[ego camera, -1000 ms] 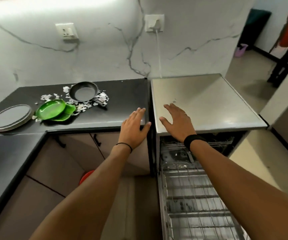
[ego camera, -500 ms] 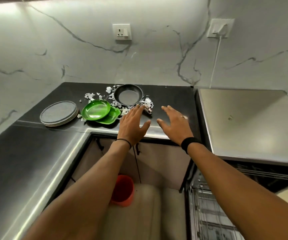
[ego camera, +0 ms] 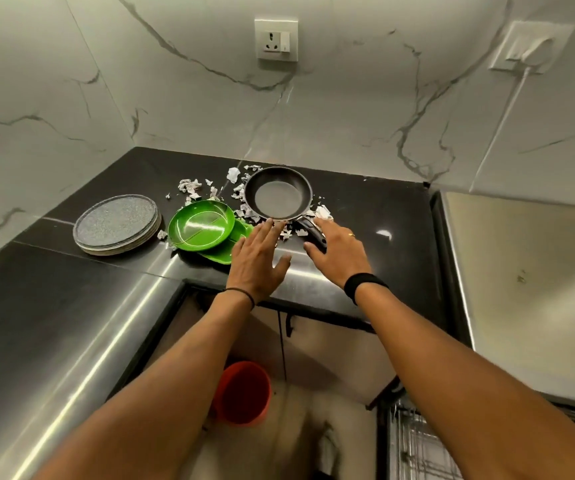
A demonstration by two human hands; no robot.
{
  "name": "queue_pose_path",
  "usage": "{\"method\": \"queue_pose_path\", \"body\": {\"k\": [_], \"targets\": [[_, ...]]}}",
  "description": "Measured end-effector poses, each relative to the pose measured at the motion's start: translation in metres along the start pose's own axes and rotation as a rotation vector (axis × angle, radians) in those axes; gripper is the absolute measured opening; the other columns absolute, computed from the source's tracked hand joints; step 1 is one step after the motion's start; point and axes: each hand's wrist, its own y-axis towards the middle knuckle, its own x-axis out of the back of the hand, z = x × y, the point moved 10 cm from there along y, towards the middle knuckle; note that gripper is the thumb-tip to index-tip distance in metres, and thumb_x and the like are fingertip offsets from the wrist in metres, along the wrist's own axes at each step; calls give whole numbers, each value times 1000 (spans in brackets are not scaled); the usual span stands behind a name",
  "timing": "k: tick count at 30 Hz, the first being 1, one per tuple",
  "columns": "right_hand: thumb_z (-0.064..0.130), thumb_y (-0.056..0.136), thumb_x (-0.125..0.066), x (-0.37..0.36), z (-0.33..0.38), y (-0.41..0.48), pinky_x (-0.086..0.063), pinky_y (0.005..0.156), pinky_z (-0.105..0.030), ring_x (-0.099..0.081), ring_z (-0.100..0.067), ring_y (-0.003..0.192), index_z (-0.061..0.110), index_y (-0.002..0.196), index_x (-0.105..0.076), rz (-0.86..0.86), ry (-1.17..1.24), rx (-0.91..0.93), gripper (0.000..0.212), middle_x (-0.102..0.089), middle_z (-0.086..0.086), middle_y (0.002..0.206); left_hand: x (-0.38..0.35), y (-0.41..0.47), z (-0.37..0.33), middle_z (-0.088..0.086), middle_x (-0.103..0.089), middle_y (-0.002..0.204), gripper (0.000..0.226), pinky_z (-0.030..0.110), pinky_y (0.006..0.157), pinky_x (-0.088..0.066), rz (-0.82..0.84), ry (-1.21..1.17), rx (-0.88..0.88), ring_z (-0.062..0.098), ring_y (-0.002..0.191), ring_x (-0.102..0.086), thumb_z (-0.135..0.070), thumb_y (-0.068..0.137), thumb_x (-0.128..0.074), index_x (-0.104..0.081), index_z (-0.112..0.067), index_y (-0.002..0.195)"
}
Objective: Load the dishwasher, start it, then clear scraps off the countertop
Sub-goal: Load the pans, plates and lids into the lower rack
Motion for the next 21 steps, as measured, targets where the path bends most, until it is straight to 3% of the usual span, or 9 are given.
{"method": "queue_pose_path", "body": {"k": [12,18,21], "targets": [[38,94,-62,-88,-71,110,-39,110,-45,-45,-29,135,20,147,-43,225,-10,-8,59,-49,-4,149,-82,106,28,4,-29,165,66,44,122,-20,74,45,78,22,154,-23,-38,99,-56,-31,-22,158],[33,93,-63,-122,-83,138,-41,108,-44,-47,-31,133,17,144,-46,278,-4,-40,56,-52,-7,144,-86,123,46,8,-57,145,56,45,114,-36,-25,-6,73,26,140,-48,-26,92,-63,-52,-13,145],[26,94,-61,-132,-88,144,-41,108,-41,-49,-32,130,14,143,-46,266,-3,-76,53,-53,-10,141,-88,128,60,7,-60,141,56,47,112,-39,-34,-17,90,25,137,-50,-26,90,-63,-54,-14,144]]}}
